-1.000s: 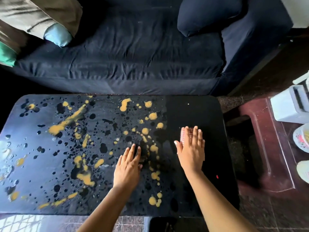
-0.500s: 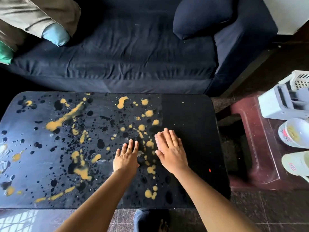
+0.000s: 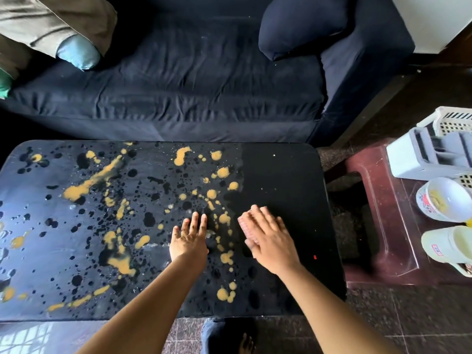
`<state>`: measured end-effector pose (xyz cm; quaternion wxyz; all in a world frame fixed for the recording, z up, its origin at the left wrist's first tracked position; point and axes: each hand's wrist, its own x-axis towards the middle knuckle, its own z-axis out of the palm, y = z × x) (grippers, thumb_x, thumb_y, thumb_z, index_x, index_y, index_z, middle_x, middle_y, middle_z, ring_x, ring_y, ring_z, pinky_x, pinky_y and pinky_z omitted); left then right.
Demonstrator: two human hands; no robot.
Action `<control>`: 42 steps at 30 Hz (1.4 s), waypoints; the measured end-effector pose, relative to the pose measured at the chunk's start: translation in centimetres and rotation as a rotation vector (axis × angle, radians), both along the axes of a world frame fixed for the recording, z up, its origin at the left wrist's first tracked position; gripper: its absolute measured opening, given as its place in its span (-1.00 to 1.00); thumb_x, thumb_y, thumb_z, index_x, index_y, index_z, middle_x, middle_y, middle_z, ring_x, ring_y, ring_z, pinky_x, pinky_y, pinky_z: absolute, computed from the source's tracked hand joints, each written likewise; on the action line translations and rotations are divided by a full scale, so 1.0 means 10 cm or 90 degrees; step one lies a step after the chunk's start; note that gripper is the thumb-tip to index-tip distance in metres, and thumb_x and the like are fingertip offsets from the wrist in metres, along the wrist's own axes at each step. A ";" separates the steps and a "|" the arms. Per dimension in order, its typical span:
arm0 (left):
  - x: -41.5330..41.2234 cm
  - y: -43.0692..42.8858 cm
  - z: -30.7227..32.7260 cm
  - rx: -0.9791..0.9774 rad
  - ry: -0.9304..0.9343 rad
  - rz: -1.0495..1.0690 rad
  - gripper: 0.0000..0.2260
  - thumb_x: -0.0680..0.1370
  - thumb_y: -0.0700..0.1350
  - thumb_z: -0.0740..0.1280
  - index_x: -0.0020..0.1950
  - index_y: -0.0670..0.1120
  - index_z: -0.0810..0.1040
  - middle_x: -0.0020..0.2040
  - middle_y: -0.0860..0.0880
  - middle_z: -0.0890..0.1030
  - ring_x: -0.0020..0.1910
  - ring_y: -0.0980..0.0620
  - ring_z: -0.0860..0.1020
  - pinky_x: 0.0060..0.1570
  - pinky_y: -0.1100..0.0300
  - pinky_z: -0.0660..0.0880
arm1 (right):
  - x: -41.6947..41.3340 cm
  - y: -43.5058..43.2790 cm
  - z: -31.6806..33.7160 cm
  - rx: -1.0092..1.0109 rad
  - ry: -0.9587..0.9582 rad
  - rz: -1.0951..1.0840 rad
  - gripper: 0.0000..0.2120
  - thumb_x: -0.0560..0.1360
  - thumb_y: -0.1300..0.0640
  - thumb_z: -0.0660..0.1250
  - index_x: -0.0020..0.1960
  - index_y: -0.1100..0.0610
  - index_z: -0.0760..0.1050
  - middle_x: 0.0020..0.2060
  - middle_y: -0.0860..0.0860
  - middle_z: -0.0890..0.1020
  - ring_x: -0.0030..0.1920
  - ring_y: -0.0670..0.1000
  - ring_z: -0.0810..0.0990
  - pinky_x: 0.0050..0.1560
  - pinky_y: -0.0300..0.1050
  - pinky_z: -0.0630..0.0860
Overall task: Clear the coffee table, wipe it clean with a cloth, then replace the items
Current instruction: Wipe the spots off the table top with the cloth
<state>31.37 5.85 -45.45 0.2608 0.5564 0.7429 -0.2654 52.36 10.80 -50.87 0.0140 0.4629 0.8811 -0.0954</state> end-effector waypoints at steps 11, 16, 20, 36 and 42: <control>-0.07 -0.03 0.02 0.023 -0.041 -0.011 -0.26 0.62 0.08 0.16 0.54 -0.03 -0.33 0.55 -0.04 -0.29 0.55 -0.05 -0.17 0.50 -0.02 -0.12 | -0.15 -0.35 0.04 0.036 0.017 0.081 -0.41 0.53 -0.13 0.09 0.52 -0.06 0.08 0.51 0.05 0.17 0.50 0.13 0.15 0.40 0.14 0.22; -0.15 -0.03 0.03 0.029 -0.083 -0.019 -0.18 0.57 0.16 0.23 0.54 -0.02 -0.31 0.56 -0.03 -0.27 0.55 -0.04 -0.18 0.50 -0.05 -0.10 | 0.29 -0.23 -0.01 0.013 -0.017 -0.164 -0.40 0.54 -0.10 0.15 0.52 -0.02 0.09 0.51 0.05 0.18 0.48 0.14 0.20 0.34 0.21 0.33; -0.13 -0.02 0.00 0.016 -0.068 -0.031 -0.06 0.50 0.23 0.30 0.53 -0.04 -0.34 0.55 -0.05 -0.29 0.55 -0.06 -0.18 0.50 -0.05 -0.11 | -0.04 -0.34 0.03 0.012 0.000 -0.360 -0.37 0.51 -0.06 0.26 0.51 0.05 0.17 0.49 0.14 0.20 0.47 0.21 0.19 0.34 0.22 0.29; -0.05 0.00 0.05 -0.003 0.015 -0.102 0.15 0.35 0.28 0.44 0.53 -0.15 -0.32 0.55 -0.17 -0.23 0.55 -0.15 -0.11 0.50 0.01 -0.11 | 0.03 -0.53 0.05 -0.004 0.023 -0.401 -0.37 0.49 -0.06 0.27 0.50 0.06 0.19 0.48 0.17 0.22 0.46 0.24 0.20 0.33 0.23 0.29; -0.05 0.00 0.04 0.005 0.003 -0.086 0.15 0.34 0.27 0.45 0.53 -0.14 -0.33 0.55 -0.16 -0.24 0.55 -0.15 -0.12 0.50 0.01 -0.12 | -0.06 -0.56 0.01 0.021 0.020 -0.051 -0.43 0.52 -0.14 0.07 0.51 -0.07 0.11 0.51 0.03 0.19 0.49 0.12 0.19 0.38 0.16 0.26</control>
